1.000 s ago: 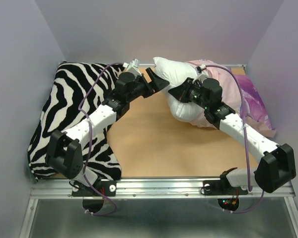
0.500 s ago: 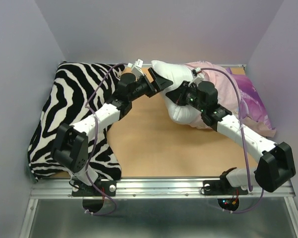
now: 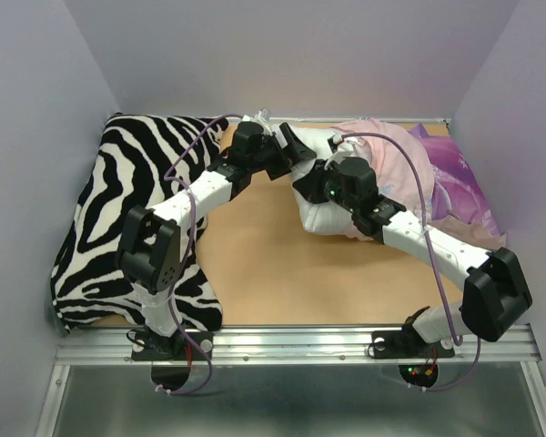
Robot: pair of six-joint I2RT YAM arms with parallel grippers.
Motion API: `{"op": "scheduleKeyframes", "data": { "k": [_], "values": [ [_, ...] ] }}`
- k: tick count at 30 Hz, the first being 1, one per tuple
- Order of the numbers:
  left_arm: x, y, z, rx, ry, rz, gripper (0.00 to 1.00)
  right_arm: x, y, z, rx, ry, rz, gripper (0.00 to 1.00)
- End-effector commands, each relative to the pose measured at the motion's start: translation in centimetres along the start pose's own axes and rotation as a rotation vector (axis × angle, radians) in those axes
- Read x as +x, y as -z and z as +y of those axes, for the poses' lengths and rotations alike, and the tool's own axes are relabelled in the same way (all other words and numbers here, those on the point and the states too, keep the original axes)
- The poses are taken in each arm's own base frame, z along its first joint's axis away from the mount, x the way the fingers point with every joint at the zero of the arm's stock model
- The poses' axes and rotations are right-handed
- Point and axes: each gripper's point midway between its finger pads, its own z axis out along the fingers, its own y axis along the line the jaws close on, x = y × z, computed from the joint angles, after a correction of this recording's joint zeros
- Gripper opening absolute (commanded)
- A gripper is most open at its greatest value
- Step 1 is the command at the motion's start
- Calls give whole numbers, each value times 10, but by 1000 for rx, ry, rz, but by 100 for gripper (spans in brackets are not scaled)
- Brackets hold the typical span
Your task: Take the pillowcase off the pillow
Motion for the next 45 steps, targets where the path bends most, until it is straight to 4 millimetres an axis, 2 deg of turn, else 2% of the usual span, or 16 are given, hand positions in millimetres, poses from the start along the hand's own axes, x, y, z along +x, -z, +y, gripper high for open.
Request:
{"op": "scheduleKeyframes", "data": {
  "k": [1,2,6,9,10,13,14,20,24,28,30,33,35,36,39,45],
  "values": [
    [-27,-15,-1,-33,-53,-66,96,-32,9,95,-281,65,-75,1],
    [-27,-18,0,-33,-57,-60,93,-31,7,97,-282,72,-72,1],
    [-37,-22,0,-52,-68,-57,0,-24,-1,99,-273,82,-48,0],
    [-56,-11,0,-125,-134,-90,0,-25,-6,92,-228,98,-35,1],
    [-62,-6,4,-159,-158,-104,0,-27,-9,86,-193,103,-38,18],
    [-84,13,16,-278,-239,-134,0,-32,-6,78,-132,141,-33,46],
    [-85,16,33,-333,-244,-103,0,-44,-2,78,-105,157,-58,61],
    [-107,40,73,-502,-374,-48,0,-100,25,70,58,194,-172,82],
    [-139,80,93,-624,-395,-127,0,-119,39,13,326,201,-197,88],
    [-169,115,88,-657,-395,-218,0,-145,67,-82,463,44,-203,89],
    [-177,124,90,-679,-407,-232,0,-151,78,-113,537,14,-214,90],
    [-178,127,89,-670,-398,-230,0,-152,104,-196,672,-105,-206,92],
    [-175,127,91,-662,-393,-223,0,-130,100,-225,634,-194,-127,92],
    [-176,128,88,-651,-396,-232,0,-134,114,-253,669,-242,-158,93],
    [-173,127,90,-652,-391,-227,0,-116,112,-284,636,-339,-145,93],
    [-186,127,92,-648,-379,-248,0,-63,112,-292,600,-412,-84,95]
  ]
}}
